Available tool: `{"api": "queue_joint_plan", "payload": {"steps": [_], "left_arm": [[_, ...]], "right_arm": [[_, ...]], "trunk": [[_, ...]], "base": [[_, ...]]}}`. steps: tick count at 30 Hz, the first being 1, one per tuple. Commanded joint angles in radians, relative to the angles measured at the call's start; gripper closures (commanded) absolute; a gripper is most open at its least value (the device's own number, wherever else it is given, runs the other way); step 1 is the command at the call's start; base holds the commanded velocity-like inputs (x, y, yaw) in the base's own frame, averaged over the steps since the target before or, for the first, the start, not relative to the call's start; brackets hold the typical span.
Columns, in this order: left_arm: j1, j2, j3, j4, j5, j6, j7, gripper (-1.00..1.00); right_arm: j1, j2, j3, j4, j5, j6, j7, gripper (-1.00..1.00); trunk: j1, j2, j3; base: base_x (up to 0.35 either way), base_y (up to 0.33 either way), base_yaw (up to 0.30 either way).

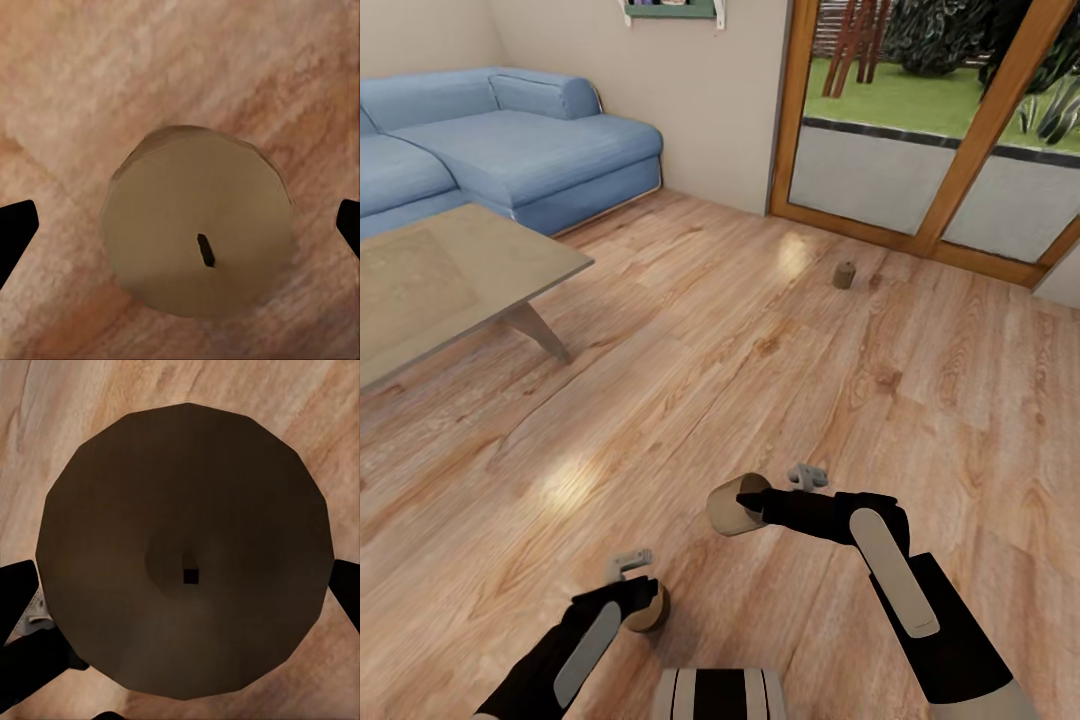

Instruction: Place each of the two pumpkins and all three candles from the living room inside a cabinet in the living room (use any cabinet), then make sure every cabinet is closed, and position the cauldron so it is next to a table in the living room.

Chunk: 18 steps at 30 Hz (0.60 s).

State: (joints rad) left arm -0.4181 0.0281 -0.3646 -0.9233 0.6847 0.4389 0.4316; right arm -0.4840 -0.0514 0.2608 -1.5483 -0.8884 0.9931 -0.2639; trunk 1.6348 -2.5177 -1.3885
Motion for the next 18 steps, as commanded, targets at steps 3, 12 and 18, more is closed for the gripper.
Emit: {"api": "queue_joint_plan", "payload": {"steps": [3, 12, 18], "left_arm": [[-0.001, -0.005, -0.051, -0.004, 0.010, -0.028, 0.010, -1.00], [-0.001, -0.017, -0.073, -0.005, 0.007, -0.037, 0.010, -1.00], [-0.001, -0.015, -0.071, -0.004, 0.006, -0.089, 0.010, -1.00]], "right_arm": [[-0.001, -0.001, 0.002, -0.001, -0.013, 0.001, -0.011, 1.00], [0.000, -0.001, 0.003, -0.001, -0.014, 0.000, -0.011, 1.00], [0.001, -0.001, 0.003, -0.001, -0.015, -0.001, 0.018, 1.00]], "trunk": [[0.000, 0.000, -0.001], [0.002, -0.001, -0.020], [0.003, -0.002, -0.024]], "base": [[0.000, 0.000, 0.000], [0.000, 0.000, 0.000], [0.000, 0.000, 0.000]]}}
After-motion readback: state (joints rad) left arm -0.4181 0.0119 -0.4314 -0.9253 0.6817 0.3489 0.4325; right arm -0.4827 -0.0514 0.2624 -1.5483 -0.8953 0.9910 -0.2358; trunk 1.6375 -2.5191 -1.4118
